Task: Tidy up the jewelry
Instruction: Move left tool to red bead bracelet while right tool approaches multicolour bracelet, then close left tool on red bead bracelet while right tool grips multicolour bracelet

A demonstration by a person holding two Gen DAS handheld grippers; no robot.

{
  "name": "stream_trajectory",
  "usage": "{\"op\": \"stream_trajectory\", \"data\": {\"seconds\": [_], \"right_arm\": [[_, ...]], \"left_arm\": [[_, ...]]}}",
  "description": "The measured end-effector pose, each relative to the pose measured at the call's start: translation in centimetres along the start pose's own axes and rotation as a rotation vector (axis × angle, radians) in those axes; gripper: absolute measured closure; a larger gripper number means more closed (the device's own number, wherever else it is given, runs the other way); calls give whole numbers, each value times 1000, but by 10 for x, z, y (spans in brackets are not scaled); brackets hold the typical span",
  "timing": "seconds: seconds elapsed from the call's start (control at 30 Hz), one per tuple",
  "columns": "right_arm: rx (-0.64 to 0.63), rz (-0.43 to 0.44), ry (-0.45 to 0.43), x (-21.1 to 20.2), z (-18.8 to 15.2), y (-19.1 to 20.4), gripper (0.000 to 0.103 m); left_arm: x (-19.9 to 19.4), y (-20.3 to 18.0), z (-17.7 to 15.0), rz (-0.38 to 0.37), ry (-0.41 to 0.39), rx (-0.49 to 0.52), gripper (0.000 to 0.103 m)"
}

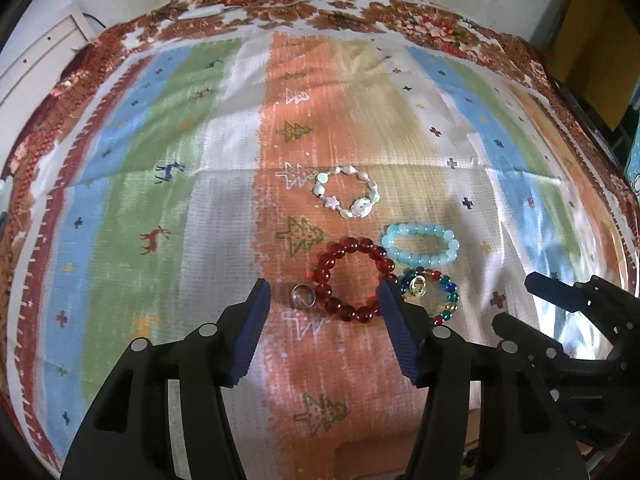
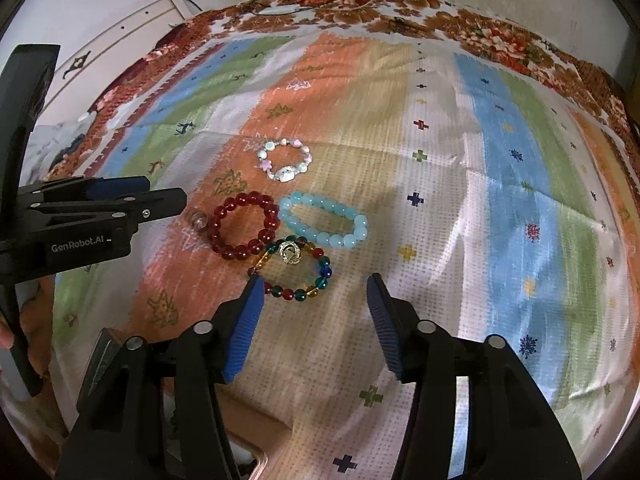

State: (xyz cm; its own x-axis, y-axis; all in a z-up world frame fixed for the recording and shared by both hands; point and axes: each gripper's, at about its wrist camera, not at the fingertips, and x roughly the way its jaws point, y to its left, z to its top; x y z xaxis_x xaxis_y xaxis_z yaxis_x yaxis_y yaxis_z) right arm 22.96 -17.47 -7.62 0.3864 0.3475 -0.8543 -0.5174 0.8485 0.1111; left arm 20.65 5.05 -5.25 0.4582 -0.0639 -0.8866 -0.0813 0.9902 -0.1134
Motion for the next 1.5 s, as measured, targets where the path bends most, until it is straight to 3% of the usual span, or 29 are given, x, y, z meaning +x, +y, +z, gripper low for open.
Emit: {"op": "stream_trajectory", "data": {"seconds": [1.1,1.27,1.4,1.5], "right_arm": [[6,-1,120,62,13,-9,45],[-14,-23,148,73,14,-8,45],[-24,-27,155,79,14,-8,45],[-35,-33,157,81,14,-8,45]], "left_arm": [[67,3,22,-6,128,51,42],[79,3,22,30,152,76,42],[87,2,20,68,161,112,45],[87,1,21,83,157,120,54]]}}
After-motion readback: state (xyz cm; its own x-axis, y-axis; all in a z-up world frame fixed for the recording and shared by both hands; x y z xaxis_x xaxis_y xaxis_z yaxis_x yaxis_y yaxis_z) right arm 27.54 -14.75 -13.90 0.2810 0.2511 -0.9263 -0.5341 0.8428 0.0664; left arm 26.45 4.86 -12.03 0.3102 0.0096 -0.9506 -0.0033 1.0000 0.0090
